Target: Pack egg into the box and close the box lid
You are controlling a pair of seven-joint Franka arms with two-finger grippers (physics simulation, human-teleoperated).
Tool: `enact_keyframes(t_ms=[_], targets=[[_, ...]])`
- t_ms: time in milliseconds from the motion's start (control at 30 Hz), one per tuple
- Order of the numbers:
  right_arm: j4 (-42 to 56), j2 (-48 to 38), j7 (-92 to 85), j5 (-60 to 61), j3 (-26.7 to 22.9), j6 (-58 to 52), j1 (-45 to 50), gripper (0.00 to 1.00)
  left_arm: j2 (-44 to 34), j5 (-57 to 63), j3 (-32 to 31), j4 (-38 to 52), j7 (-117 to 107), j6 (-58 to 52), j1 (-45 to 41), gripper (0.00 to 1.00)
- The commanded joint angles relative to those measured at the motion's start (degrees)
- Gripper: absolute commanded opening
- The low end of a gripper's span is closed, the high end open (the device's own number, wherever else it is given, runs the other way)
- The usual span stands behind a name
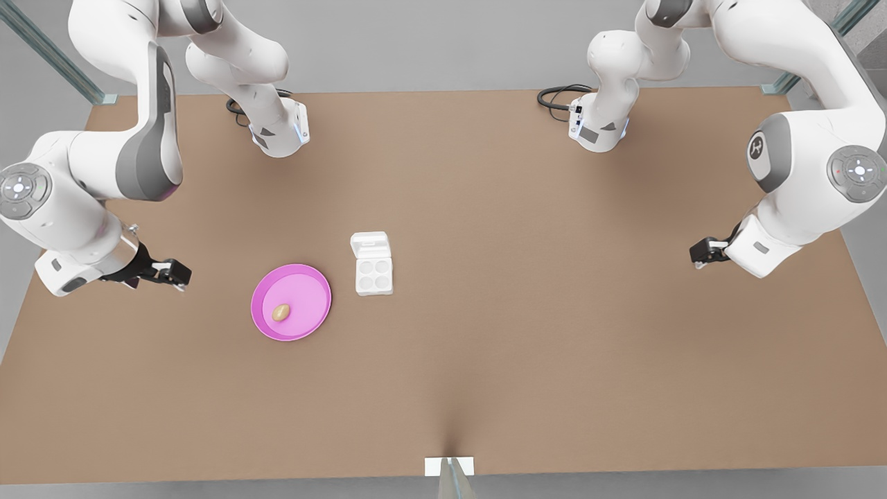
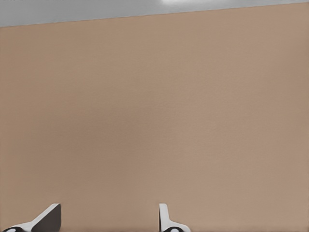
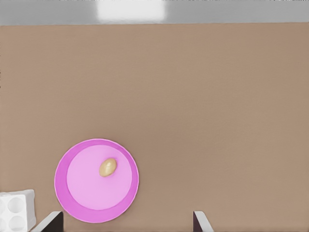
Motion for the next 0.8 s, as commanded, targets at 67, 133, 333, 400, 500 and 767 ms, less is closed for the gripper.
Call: enact_keyframes(t_ms=[67, 133, 333, 400, 500, 767], targets=[[-5.4, 1.6, 7.7, 0.2, -0.1, 3.8, -0.4, 1.0, 0.1, 0.0, 0.0, 0.0, -0.1, 0.0, 0.0, 1.0], [-17.7, 1.1, 17.6, 3.8, 0.0, 13.4, -2.0, 1.0, 0.3, 0.0, -0.1, 0.0, -0.1, -0.8, 0.0, 1.0], [-30.7, 3.5, 28.6, 3.8, 0.5, 27.7, -0.4, 1.0, 0.3, 0.0, -1.2, 0.0, -0.5, -2.5, 0.0, 1.0], [-31.8, 4.4, 32.1, 3.9, 0.6, 28.7, -0.4, 1.0, 0.3, 0.0, -1.2, 0.0, -0.5, -2.5, 0.0, 1.0], [-32.1, 7.7, 34.9, 3.9, 0.6, 33.3, 2.7, 1.0, 0.3, 0.0, -1.3, 0.0, -0.6, -2.5, 0.0, 1.0], [-32.2, 12.7, 35.5, 3.8, 0.6, 38.1, 5.5, 1.0, 0.4, 0.0, -1.4, 0.0, -0.6, -2.6, 0.0, 1.0]])
